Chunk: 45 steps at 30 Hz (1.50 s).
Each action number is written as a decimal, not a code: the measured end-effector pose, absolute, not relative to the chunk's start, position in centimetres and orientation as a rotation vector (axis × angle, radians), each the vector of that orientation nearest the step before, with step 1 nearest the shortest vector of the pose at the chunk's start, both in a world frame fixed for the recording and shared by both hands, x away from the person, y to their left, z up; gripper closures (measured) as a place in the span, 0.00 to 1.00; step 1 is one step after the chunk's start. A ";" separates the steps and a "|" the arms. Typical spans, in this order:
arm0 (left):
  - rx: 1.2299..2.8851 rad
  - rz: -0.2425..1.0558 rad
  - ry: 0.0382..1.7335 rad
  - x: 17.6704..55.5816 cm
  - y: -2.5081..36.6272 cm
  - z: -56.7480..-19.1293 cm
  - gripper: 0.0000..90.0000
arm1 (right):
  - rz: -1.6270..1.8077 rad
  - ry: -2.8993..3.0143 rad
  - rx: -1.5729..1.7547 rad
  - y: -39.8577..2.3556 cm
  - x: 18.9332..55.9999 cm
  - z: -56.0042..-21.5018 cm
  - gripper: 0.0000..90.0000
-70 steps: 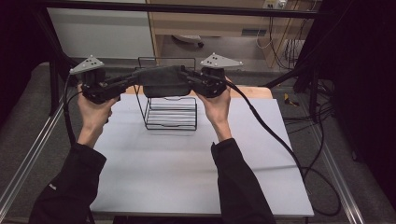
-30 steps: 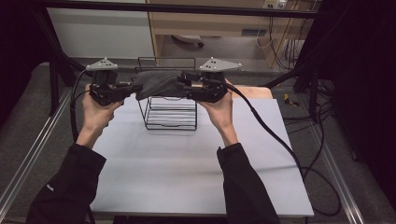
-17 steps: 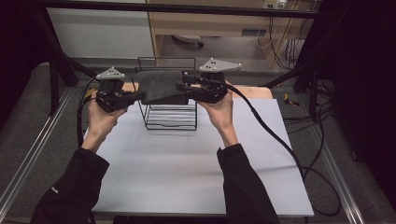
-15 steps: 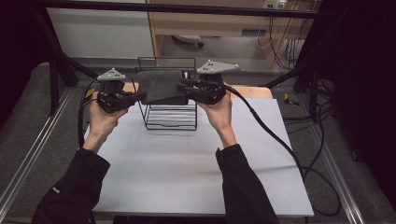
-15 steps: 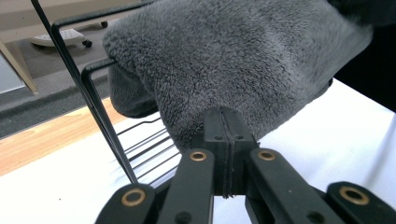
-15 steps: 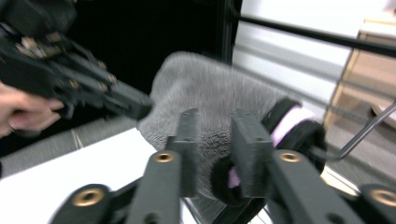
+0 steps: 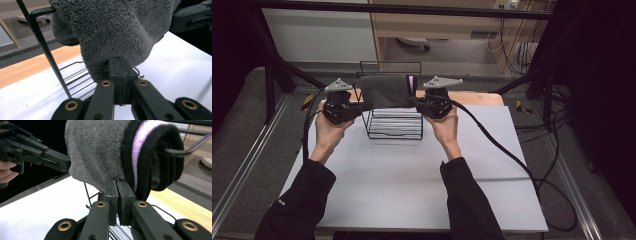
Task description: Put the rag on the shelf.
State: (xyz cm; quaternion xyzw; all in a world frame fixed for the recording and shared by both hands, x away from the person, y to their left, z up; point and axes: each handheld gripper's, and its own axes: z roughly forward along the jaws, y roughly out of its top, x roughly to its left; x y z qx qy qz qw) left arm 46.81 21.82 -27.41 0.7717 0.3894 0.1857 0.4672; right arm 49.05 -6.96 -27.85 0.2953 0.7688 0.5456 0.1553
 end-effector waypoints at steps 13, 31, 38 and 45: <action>1.881 0.448 0.932 45.5 23.1 -26.2 0.77 | 1.634 2.169 0.820 -8.2 47.6 -26.4 0.65; 1.954 0.505 0.927 42.0 24.8 -29.1 0.16 | 1.605 2.209 0.906 -14.8 44.7 -26.6 0.08; 1.914 0.494 0.967 40.7 25.5 -32.4 0.10 | 1.591 2.222 0.942 -17.2 43.7 -29.0 0.02; 1.910 0.435 0.992 39.8 26.4 -36.8 0.10 | 1.580 2.247 0.980 -19.2 42.4 -33.2 0.01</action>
